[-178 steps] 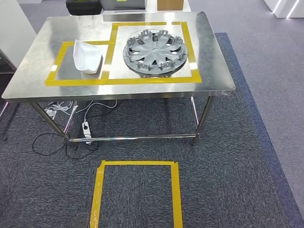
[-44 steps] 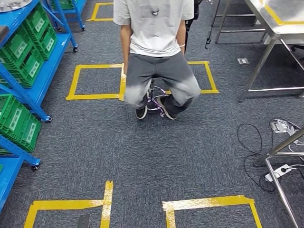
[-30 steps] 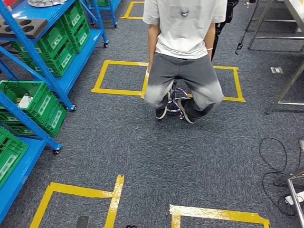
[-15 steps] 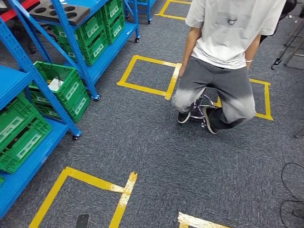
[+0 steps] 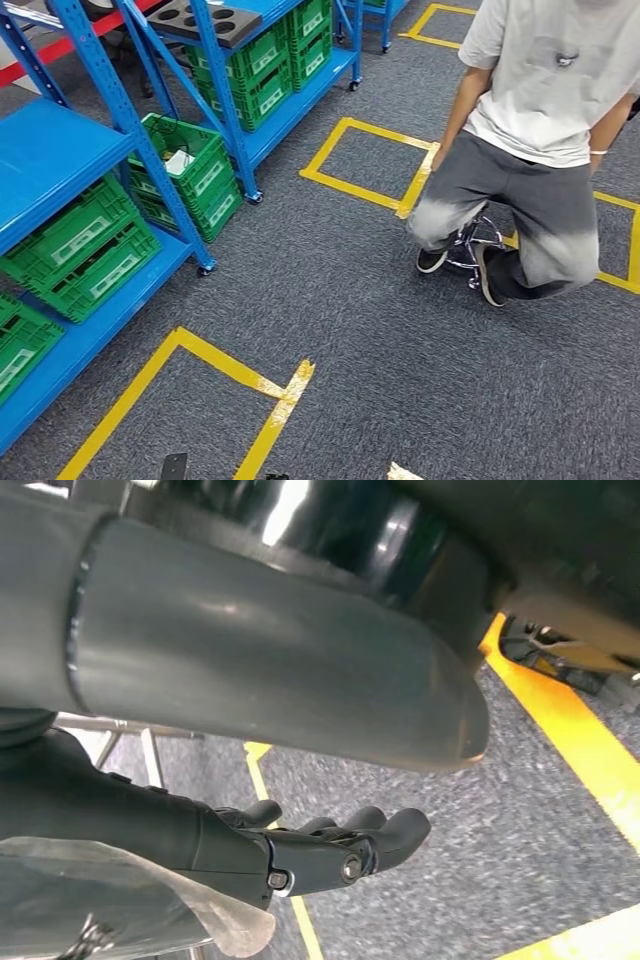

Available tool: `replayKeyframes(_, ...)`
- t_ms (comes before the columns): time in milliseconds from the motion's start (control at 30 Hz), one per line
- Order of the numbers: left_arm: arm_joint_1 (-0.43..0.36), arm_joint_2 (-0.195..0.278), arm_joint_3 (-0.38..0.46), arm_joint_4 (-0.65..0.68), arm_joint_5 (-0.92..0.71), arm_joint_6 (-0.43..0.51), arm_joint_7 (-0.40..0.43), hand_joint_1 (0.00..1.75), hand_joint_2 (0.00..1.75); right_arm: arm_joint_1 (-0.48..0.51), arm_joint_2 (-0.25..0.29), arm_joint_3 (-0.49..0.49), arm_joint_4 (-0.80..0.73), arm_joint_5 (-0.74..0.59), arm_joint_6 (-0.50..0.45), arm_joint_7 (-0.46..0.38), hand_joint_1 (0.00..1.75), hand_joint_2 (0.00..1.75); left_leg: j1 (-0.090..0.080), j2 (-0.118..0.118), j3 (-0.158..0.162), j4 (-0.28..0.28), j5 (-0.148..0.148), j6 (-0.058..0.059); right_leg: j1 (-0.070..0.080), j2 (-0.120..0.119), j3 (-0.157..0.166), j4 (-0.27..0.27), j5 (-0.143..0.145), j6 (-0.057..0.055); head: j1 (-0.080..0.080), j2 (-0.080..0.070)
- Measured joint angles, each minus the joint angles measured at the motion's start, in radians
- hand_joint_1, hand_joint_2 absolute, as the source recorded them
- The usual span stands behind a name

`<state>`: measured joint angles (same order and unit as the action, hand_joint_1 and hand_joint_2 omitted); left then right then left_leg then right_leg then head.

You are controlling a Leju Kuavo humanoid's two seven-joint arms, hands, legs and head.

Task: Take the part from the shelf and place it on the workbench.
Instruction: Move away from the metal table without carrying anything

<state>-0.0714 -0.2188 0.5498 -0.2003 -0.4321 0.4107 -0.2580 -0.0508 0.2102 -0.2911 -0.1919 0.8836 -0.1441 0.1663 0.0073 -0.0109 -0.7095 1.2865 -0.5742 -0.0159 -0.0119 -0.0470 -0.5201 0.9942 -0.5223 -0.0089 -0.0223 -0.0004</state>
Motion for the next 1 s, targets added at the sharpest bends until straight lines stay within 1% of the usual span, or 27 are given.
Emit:
replayKeyframes(33,0.001,0.001,0.0,0.0,0.0,0.0,0.001,0.0,0.0,-0.001,0.0,0.0,0.0,0.0,0.003,0.0,0.0,0.0,0.001,0.006,0.023,-0.046,0.032,0.0,0.0,-0.011,0.004,0.0,-0.003,0.002,0.0,0.0)
replayKeyframes(67,0.001,0.001,0.0,0.0,-0.001,0.0,0.001,0.0,0.0,-0.001,0.0,0.0,0.0,0.001,0.005,0.0,0.0,0.0,0.002,0.022,0.058,-0.117,0.067,0.001,0.0,-0.021,0.009,0.0,-0.007,0.004,0.0,0.0)
replayKeyframes(100,0.0,0.001,0.0,0.0,-0.001,-0.001,0.001,0.0,0.0,-0.001,0.0,0.0,0.0,0.001,0.005,0.0,0.0,0.0,-0.002,0.044,0.092,-0.183,0.091,0.003,0.003,-0.031,0.013,0.001,-0.011,0.009,0.0,0.0)
replayKeyframes(133,-0.001,0.0,0.0,0.0,-0.002,-0.001,0.001,0.0,0.0,-0.001,0.0,0.0,0.0,0.001,0.005,0.0,0.0,0.0,-0.006,0.063,0.115,-0.231,0.103,0.008,0.005,-0.039,0.016,0.001,-0.015,0.014,0.0,0.0)
replayKeyframes(167,-0.002,0.0,0.0,0.0,-0.002,-0.001,0.001,0.0,0.0,-0.002,0.0,0.0,0.0,0.001,0.005,0.0,0.0,0.0,-0.01,0.075,0.127,-0.258,0.105,0.013,0.008,-0.048,0.018,0.002,-0.019,0.02,0.001,0.0)
replayKeyframes(233,-0.002,0.0,0.0,0.0,-0.002,-0.001,0.001,0.0,0.0,-0.006,0.0,0.0,0.0,0.001,0.005,0.0,0.0,0.0,-0.015,0.065,0.126,-0.263,0.101,0.026,0.009,-0.066,0.024,0.0,-0.022,0.03,0.004,0.0)
replayKeyframes(267,0.0,0.0,0.0,0.0,-0.002,0.0,0.001,0.0,0.0,-0.009,0.0,0.0,0.0,0.001,0.005,0.0,0.0,0.0,-0.015,0.055,0.127,-0.267,0.102,0.033,0.007,-0.062,0.024,0.002,-0.027,0.036,0.005,0.0)
replayKeyframes(300,0.0,0.0,0.0,0.0,-0.002,0.0,0.001,0.0,0.0,-0.01,0.0,0.0,0.0,0.001,0.005,0.0,0.0,0.0,-0.013,0.045,0.128,-0.27,0.105,0.04,0.004,-0.043,0.018,0.016,-0.039,0.041,0.007,0.0)
replayKeyframes(333,-0.001,0.0,0.0,0.0,-0.002,0.0,0.001,0.0,0.0,-0.01,0.0,0.0,0.0,0.002,0.005,-0.001,0.0,0.0,-0.011,0.034,0.129,-0.274,0.108,0.047,0.002,-0.017,0.0,0.052,-0.061,0.045,0.01,0.0)
replayKeyframes(367,-0.002,-0.001,0.001,0.0,-0.002,0.0,0.001,0.0,0.0,-0.01,0.0,0.0,0.0,0.002,0.005,-0.001,0.0,0.0,-0.009,0.023,0.129,-0.276,0.109,0.052,0.0,0.014,-0.031,0.11,-0.091,0.048,0.013,0.0)
replayKeyframes(400,-0.003,-0.001,0.001,0.0,-0.002,0.0,0.001,0.0,0.0,-0.008,0.0,0.0,0.0,0.001,0.005,-0.001,0.0,0.0,-0.009,0.012,0.128,-0.276,0.11,0.055,0.0,0.034,-0.07,0.184,-0.122,0.049,0.014,0.0)
replayKeyframes(433,-0.004,-0.001,0.001,0.0,-0.002,0.0,0.001,0.0,0.0,-0.007,0.0,0.0,0.0,0.001,0.005,-0.001,0.0,0.0,-0.009,0.0,0.128,-0.275,0.11,0.056,0.0,0.041,-0.108,0.253,-0.144,0.049,0.015,0.0)
replayKeyframes(467,-0.003,-0.001,0.001,0.0,-0.002,0.0,0.001,0.0,0.0,-0.005,0.0,0.0,0.0,0.001,0.005,0.0,0.0,0.0,-0.01,-0.013,0.128,-0.275,0.11,0.057,0.001,0.044,-0.137,0.297,-0.148,0.049,0.015,0.0)
replayKeyframes(500,-0.003,-0.001,0.001,0.0,-0.002,0.0,0.001,0.0,0.0,-0.004,0.0,0.0,0.0,0.001,0.005,0.0,0.0,0.0,-0.01,-0.027,0.129,-0.275,0.11,0.057,0.001,0.046,-0.147,0.301,-0.13,0.048,0.015,0.0)
replayKeyframes(533,-0.003,-0.001,0.001,0.0,-0.002,0.0,0.001,0.0,0.0,-0.003,0.0,0.0,0.0,0.001,0.005,0.0,0.0,0.0,-0.01,-0.041,0.131,-0.274,0.11,0.056,0.001,0.049,-0.138,0.264,-0.095,0.046,0.015,0.0)
replayKeyframes(567,-0.003,-0.001,0.001,0.0,-0.002,0.0,0.001,0.0,0.0,-0.003,0.0,0.0,0.0,0.001,0.005,0.0,0.0,0.0,-0.01,-0.056,0.132,-0.274,0.109,0.055,0.0,0.06,-0.113,0.196,-0.049,0.043,0.015,0.0)
replayKeyframes(600,-0.003,-0.002,0.001,0.0,-0.002,0.0,0.001,0.0,0.0,-0.003,0.0,0.0,0.0,0.002,0.006,0.0,0.0,0.0,-0.011,-0.068,0.132,-0.272,0.108,0.053,-0.002,0.083,-0.085,0.125,-0.015,0.04,0.015,0.0)
replayKeyframes(633,-0.004,-0.002,0.001,0.0,-0.002,0.0,0.001,0.0,0.0,-0.003,-0.001,0.0,0.0,0.002,0.006,0.0,0.0,0.0,-0.011,-0.08,0.13,-0.269,0.107,0.049,-0.004,0.104,-0.059,0.067,0.006,0.038,0.014,0.0)
replayKeyframes(667,-0.004,-0.002,0.001,0.0,-0.002,0.0,0.001,0.0,0.0,-0.002,-0.001,0.0,0.0,0.002,0.006,0.0,0.0,0.0,-0.01,-0.09,0.127,-0.268,0.107,0.044,-0.005,0.121,-0.042,0.033,0.014,0.036,0.014,0.0)
replayKeyframes(700,-0.004,-0.002,0.001,0.0,-0.002,0.0,0.001,0.0,0.0,-0.002,-0.001,0.0,0.0,0.002,0.007,0.0,0.0,0.0,-0.009,-0.1,0.123,-0.268,0.109,0.037,-0.005,0.129,-0.036,0.022,0.011,0.034,0.014,0.0)
replayKeyframes(767,-0.001,-0.001,0.001,0.0,-0.003,0.0,0.001,0.0,0.0,-0.004,0.0,0.0,0.0,0.003,0.007,0.0,0.0,0.0,-0.006,-0.113,0.118,-0.268,0.112,0.025,-0.005,0.11,-0.03,0.015,0.015,0.025,0.014,0.0)
replayKeyframes(800,0.0,-0.001,0.001,0.0,-0.003,0.0,0.001,0.0,0.0,-0.004,0.0,0.0,0.0,0.004,0.007,0.0,0.0,0.0,-0.007,-0.101,0.113,-0.259,0.105,0.02,-0.006,0.098,-0.027,0.011,0.017,0.019,0.011,0.0)
replayKeyframes(833,0.0,-0.001,0.001,0.0,-0.003,0.0,0.001,0.0,0.0,-0.003,0.0,0.0,0.0,0.004,0.008,0.0,0.0,0.0,-0.008,-0.079,0.101,-0.233,0.087,0.015,-0.008,0.084,-0.025,0.008,0.018,0.013,0.009,0.0)
replayKeyframes(900,-0.003,-0.001,0.001,0.0,-0.004,0.0,0.001,0.0,0.0,0.0,0.0,0.0,0.0,0.005,0.009,0.0,0.0,0.0,-0.009,-0.025,0.054,-0.125,0.027,0.006,-0.007,0.053,-0.022,0.005,0.017,0.006,0.003,0.0)
replayKeyframes(933,-0.003,-0.001,0.001,0.0,-0.004,0.0,0.001,0.0,0.0,0.001,0.0,0.0,0.0,0.005,0.01,0.0,0.0,0.0,-0.008,-0.011,0.024,-0.059,-0.003,0.003,-0.005,0.037,-0.021,0.005,0.016,0.004,0.002,0.0)
replayKeyframes(967,-0.003,-0.001,0.001,0.0,-0.005,0.0,0.001,0.0,0.0,0.001,0.0,0.0,0.0,0.005,0.012,0.001,0.0,0.0,-0.006,-0.005,0.003,-0.011,-0.018,0.0,-0.004,0.022,-0.02,0.005,0.014,0.003,0.003,0.0)
replayKeyframes(1000,-0.002,0.0,0.001,0.0,-0.005,0.0,0.001,0.0,0.0,0.001,-0.001,0.0,0.0,0.005,0.013,0.001,0.0,0.0,-0.005,-0.002,-0.001,0.004,-0.015,-0.001,-0.003,0.008,-0.019,0.005,0.013,0.003,0.003,0.0)
